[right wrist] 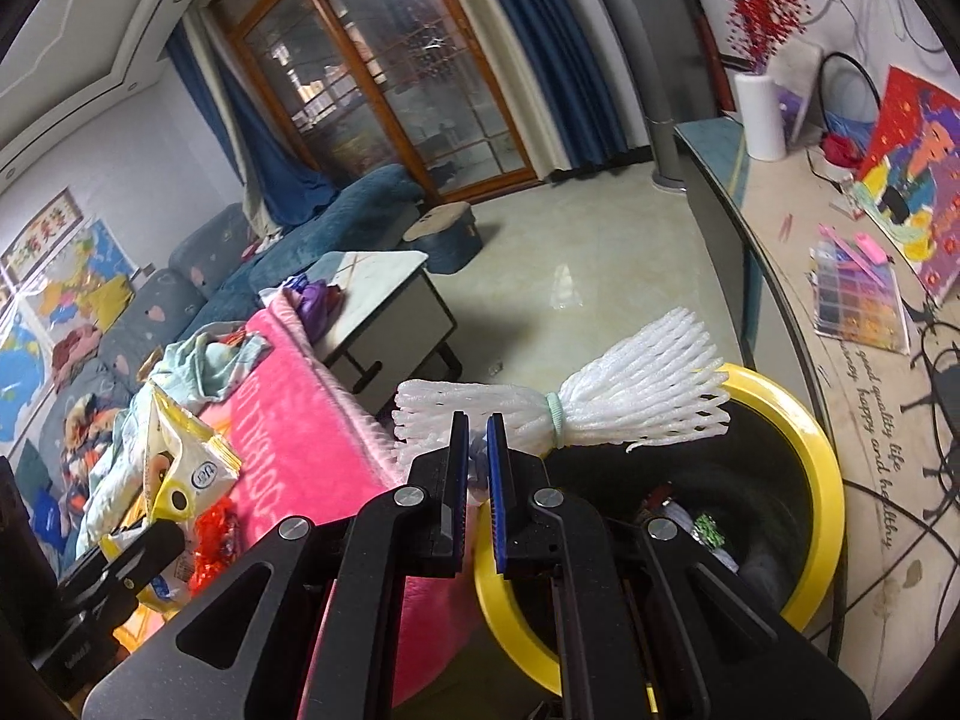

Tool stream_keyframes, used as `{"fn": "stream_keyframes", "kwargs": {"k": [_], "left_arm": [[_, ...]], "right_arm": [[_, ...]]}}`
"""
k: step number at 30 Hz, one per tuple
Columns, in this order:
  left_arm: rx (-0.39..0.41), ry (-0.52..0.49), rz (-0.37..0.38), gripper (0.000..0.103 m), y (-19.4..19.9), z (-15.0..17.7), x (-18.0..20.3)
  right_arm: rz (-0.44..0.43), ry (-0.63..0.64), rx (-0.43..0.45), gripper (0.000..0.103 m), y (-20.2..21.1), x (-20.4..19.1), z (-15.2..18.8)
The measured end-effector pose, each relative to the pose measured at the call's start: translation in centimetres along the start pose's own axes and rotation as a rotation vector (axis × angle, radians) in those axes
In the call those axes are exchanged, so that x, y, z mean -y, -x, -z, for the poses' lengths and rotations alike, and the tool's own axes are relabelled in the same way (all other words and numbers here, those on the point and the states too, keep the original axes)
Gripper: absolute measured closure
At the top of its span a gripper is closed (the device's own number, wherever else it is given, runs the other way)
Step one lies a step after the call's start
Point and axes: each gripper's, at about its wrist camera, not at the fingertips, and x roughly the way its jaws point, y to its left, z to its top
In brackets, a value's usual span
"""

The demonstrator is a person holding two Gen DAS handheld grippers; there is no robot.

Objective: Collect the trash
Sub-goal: 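Lift the mesh net and yellow snack bag and carry them over the bin, then open both tools to drop the net and snack bag into the bin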

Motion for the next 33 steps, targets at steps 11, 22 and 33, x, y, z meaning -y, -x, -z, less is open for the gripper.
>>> {"fn": "stream_keyframes", "kwargs": {"k": [11,22,33], "left_arm": [[-0.065,-0.045,0.06,0.077,-3.8,1.0,3.4],[-0.14,-0.08,0.095,0.076,-7.3,2.4,5.1],[-0.207,-0.082,0.13,0.076,-10.1,3.4,6.0]], "right_arm": [[0.029,-0.07,-0.016,0.097,-0.4,3.6,0.2],[0.074,-0.164,-0.035,0.096,-0.9,7.8,0.4],[0.074,-0.256,-0.041,0.096,-1.1,10.3,0.5]]}}
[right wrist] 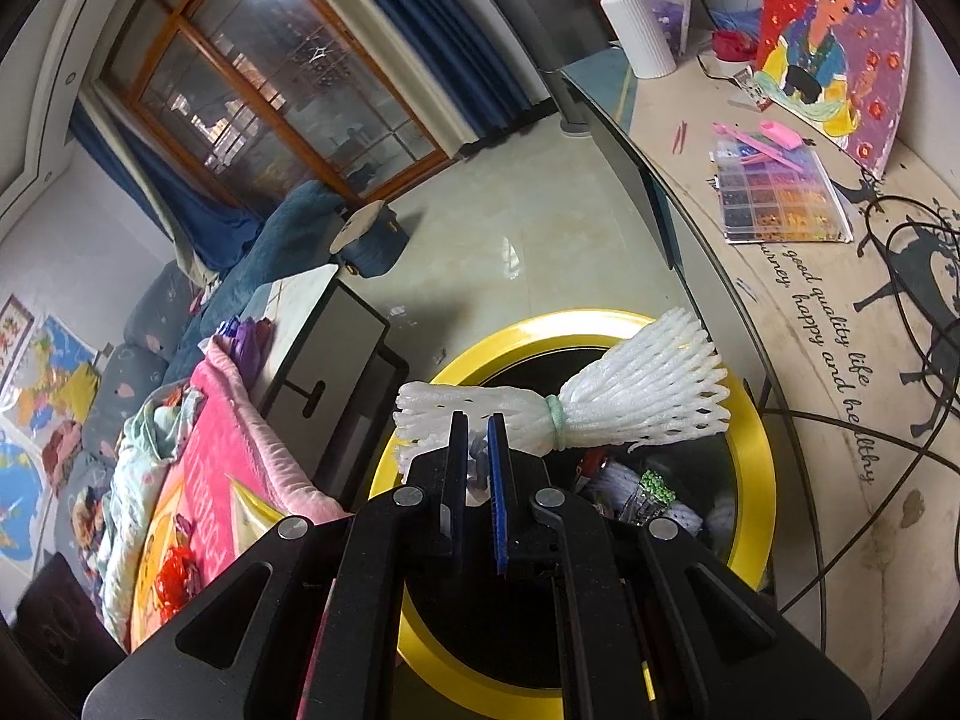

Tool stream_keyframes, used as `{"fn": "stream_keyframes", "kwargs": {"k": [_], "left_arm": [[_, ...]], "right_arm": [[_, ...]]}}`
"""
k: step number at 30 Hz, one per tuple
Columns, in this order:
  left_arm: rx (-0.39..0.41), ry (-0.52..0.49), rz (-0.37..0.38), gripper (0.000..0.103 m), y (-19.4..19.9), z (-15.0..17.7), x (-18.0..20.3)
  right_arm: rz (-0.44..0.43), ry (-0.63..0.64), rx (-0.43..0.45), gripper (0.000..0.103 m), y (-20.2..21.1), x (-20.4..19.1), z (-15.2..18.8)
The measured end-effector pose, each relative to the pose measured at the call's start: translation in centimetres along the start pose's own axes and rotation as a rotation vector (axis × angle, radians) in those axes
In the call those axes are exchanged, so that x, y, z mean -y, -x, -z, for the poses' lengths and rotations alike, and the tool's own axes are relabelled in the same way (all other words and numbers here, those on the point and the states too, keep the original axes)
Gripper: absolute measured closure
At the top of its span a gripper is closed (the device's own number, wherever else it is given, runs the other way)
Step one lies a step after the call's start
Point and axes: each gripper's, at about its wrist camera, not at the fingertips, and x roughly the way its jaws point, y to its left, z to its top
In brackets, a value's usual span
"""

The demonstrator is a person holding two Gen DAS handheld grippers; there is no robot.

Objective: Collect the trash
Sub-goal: 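Open both tools to drop the net and snack bag into the bin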

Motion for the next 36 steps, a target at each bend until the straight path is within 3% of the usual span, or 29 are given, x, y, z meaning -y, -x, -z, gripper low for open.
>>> {"fn": "stream_keyframes", "kwargs": {"k": [15,18,22,26,28,30,36], "left_arm": [[-0.066,-0.013,0.034,0.075,-2.4,0.7,0.9],[-0.068,-0.004,0.045,0.074,-2.4,0.7,0.8],[-0.049,0.003,0.056,0.051,-2.0,0.5,0.7],[-0.026,0.027,0.052,0.032,-1.2,0.2,0.3],[-0.008,0.05,0.048,0.016,-0.5,0.1,-0.2],[0.011,0.072,0.03,0.011,0.3,-0.1,-0.9],[0.09,0.147,-0.087,0.011,3.8,-0.3,-3.8]], "right_arm": [[-0.035,-0.018,-0.009,0.092,-0.5,-0.4,-0.2],[-0.026,-0.023,-0.013,0.087,-0.7,-0.2,-0.2],[-0.013,-0.028,-0.009,0.079,-0.7,-0.1,-0.2],[0.01,-0.018,0.013,0.062,-0.3,-0.3,-0.1],[0.035,0.002,0.03,0.058,0.0,-0.7,-0.2],[0.057,0.02,0.047,0.05,0.3,-1.0,-0.1],[0.098,0.102,0.086,0.039,1.0,-3.3,0.4]]}}
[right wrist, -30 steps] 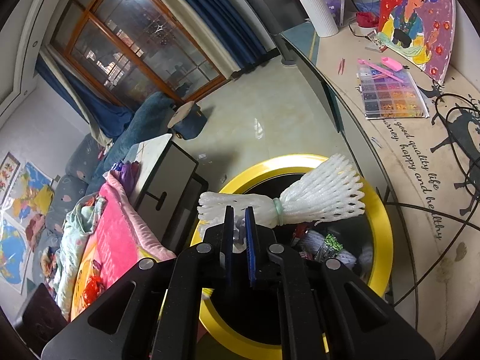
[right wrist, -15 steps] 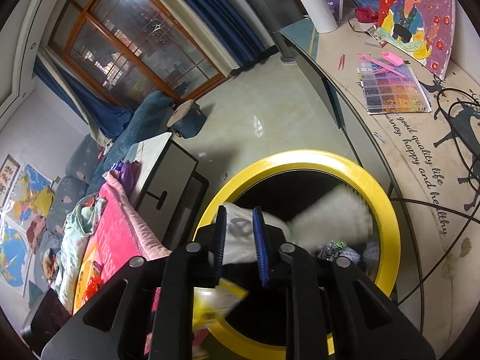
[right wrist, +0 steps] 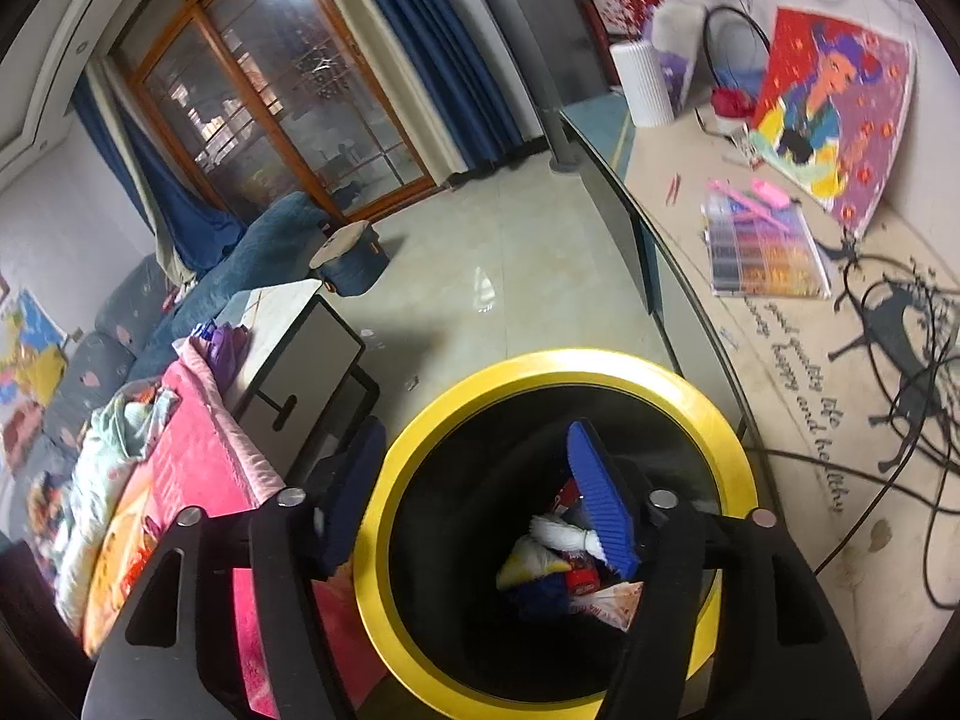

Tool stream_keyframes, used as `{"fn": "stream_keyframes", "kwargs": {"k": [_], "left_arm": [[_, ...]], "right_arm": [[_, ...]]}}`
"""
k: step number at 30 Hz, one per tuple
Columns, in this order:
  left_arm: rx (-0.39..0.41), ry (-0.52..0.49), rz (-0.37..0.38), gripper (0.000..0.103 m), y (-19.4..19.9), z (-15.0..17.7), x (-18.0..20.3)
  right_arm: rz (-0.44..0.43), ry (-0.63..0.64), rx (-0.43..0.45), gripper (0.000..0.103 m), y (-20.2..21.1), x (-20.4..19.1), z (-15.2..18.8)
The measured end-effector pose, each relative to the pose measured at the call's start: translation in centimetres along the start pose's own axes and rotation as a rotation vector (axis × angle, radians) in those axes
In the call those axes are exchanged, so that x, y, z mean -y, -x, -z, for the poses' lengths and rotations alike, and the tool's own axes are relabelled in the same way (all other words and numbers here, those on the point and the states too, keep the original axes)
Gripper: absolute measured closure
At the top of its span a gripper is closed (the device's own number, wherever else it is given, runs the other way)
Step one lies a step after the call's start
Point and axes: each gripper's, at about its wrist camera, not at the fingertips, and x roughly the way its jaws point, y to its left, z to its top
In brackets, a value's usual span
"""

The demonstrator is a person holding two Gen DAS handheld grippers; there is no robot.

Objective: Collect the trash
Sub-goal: 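Move both tools back over the red bags and purple wrappers on the blanket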

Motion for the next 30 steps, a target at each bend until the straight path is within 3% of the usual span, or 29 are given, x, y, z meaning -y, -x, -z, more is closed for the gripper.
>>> {"fn": "stream_keyframes", "kwargs": {"k": [7,17,30], "left_arm": [[0.076,0.069,-0.091,0.011,3.7,-0.5,-3.1],[0.186,0.078,-0.194,0.011,8.3,-0.6,-5.7],[0.243,0.127,-0.283,0.011,12.0,0.4,-9.3]], "right_arm": [[-0.029,0.102,0.012,0.034,1.0,-4.1,0.7],[-0.083,0.251,0.017,0.03,2.6,-10.3,2.5],[-0.197,0.399,-0.001,0.027,3.3,-17.3,6.5]]}}
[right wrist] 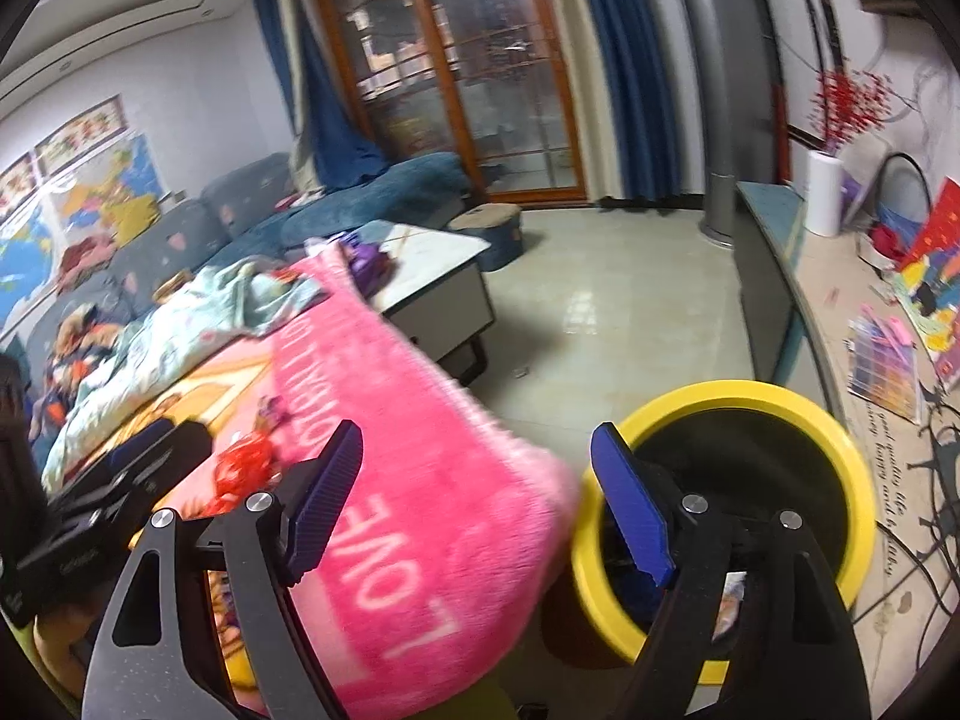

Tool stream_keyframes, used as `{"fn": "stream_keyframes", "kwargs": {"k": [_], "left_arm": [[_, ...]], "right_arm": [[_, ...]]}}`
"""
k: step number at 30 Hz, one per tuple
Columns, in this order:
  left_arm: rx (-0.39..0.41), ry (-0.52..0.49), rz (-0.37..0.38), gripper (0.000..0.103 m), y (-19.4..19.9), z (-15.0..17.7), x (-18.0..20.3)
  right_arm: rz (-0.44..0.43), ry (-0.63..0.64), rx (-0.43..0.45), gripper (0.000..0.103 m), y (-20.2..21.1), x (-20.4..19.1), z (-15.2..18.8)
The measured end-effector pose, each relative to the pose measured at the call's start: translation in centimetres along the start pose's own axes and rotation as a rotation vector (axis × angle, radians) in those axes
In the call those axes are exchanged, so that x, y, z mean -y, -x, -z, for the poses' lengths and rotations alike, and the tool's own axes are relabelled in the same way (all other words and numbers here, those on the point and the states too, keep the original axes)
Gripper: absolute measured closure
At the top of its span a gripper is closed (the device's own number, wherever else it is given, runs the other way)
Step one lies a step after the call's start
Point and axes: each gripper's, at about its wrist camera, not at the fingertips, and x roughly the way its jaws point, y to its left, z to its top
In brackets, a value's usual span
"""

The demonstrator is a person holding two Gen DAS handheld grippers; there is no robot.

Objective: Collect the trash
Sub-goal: 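Move both tools back over the red bags and purple wrappers on the blanket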

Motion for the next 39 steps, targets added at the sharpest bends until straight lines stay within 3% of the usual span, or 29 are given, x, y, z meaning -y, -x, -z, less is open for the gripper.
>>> {"fn": "stream_keyframes", "kwargs": {"k": [21,39], "left_arm": [[0.033,0.138,-0.11,0.011,2.2,-0.2,-7.5],[-0.037,0.197,-0.118,0.011,1.5,1.0,-10.7]], "right_arm": [[-0.141,0.226,-0.122,0.024,-2.0,-9.2,4.4],[-0.193,0.348,-0.213,0.024,-3.3,-13.2,7.8]]}}
